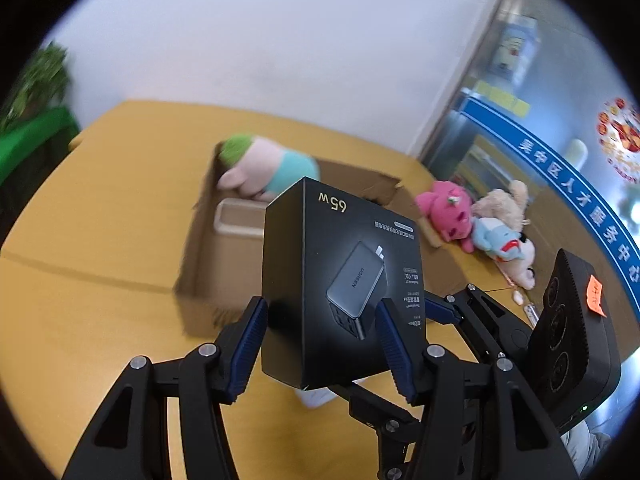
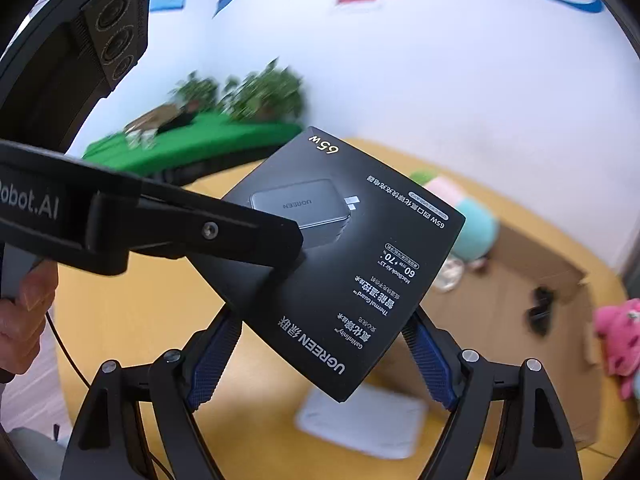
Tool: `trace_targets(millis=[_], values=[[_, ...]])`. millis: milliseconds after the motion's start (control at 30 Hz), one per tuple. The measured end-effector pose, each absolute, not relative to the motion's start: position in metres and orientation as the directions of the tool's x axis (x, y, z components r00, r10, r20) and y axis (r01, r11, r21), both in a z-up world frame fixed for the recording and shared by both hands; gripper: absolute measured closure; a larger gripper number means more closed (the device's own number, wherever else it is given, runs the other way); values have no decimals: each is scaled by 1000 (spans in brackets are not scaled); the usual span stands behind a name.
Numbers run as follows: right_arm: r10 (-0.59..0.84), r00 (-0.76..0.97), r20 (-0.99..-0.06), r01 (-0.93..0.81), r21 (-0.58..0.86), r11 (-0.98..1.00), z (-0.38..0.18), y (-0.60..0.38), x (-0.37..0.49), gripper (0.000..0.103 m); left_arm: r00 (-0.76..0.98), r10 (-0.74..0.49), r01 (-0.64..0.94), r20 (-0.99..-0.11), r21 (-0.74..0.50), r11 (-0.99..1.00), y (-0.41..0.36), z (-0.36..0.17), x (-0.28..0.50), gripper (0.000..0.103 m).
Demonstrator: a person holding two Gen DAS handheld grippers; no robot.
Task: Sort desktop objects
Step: 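Lift the charger box with both grippers and carry it into the box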
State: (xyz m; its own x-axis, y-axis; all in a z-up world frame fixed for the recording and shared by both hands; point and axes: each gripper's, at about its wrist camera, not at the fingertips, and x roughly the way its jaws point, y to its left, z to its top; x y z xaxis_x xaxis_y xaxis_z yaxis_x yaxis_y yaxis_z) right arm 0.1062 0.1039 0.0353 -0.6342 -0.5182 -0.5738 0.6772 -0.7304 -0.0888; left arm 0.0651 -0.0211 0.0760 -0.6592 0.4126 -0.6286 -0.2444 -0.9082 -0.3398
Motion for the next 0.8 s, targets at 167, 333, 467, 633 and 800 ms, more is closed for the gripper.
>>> trace_targets(millis=[167, 333, 467, 633, 800], values=[[-457, -724, -517, 595, -133, -793, 71, 143, 91, 22, -660, 475, -366, -582, -304, -880, 24, 108, 43, 48], [-404, -770, -494, 539, -163, -826, 91, 164, 73, 22, -646, 515, -438, -564, -278, -855, 48, 127, 24, 48], [-402, -769, -497, 536, -159, -829, 100, 174, 64, 22, -637, 535, -449, -555, -297, -843, 40, 131, 13, 48], [-416, -750, -515, 575, -193, -795, 108, 153, 43, 22, -653, 514, -412, -556, -308, -858, 18, 132, -5, 48], [-456, -691, -561, 630, -156, -761, 99, 123, 8, 22, -646, 482, -356, -592, -325, -876, -10, 115, -29, 48]])
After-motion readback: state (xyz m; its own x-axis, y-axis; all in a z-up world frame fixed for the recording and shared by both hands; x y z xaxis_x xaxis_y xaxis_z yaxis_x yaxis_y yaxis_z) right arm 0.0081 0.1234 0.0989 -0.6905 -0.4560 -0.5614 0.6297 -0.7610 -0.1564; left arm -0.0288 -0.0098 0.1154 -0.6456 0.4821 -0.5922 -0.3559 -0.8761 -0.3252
